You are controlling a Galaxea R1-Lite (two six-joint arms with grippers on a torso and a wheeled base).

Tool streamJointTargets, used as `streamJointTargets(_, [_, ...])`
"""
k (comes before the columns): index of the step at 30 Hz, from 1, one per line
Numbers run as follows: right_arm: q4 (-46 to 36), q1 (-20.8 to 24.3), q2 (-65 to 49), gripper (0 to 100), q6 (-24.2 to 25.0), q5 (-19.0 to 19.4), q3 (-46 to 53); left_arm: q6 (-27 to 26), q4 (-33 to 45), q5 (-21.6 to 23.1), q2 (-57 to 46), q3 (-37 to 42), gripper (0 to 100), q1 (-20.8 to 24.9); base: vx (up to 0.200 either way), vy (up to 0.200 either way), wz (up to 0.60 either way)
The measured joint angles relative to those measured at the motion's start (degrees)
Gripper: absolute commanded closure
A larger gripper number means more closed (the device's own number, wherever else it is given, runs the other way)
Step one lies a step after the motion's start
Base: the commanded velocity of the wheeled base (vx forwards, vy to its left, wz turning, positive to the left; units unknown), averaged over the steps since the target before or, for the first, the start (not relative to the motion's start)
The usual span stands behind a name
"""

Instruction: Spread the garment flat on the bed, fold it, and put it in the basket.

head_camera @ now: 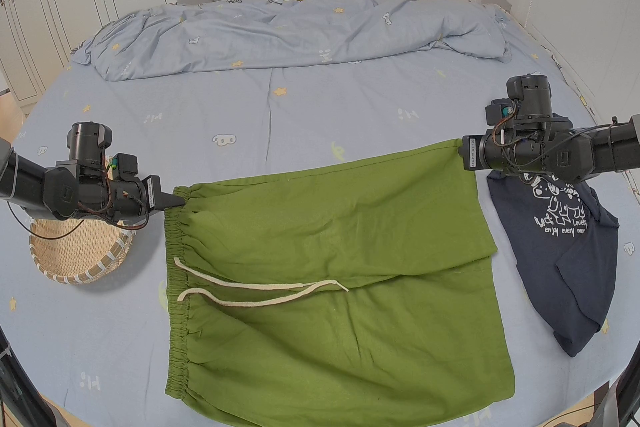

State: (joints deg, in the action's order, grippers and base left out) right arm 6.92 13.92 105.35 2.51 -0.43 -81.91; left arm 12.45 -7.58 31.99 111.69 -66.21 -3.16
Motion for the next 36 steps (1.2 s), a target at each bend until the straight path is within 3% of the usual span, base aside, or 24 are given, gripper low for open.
streamJointTargets(7, [0.1, 0.3, 3.4, 100, -1.3, -0.3, -4.6, -0.2, -0.9, -2.3, 0.7, -0.8, 100, -0.5, 0.0, 0.0, 0.0])
streamJointTargets(36, [1.0, 0.2, 12.3, 100, -1.8, -0.4, -16.7, -0.2, -4.2, -4.2, 0.0, -0.9, 100, -1.2, 0.0, 0.0, 0.0])
